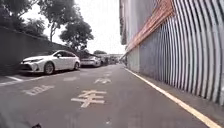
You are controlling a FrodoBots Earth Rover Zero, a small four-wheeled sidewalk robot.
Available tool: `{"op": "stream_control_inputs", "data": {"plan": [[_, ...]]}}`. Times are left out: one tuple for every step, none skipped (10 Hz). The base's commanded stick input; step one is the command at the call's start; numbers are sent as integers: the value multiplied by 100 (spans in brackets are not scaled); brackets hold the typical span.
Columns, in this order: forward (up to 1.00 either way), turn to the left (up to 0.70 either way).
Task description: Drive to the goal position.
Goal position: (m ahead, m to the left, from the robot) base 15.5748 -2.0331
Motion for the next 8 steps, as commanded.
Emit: {"op": "stream_control_inputs", "data": {"plan": [[45,0],[45,0],[45,0],[45,0],[45,0],[45,0],[45,0],[45,0]]}}
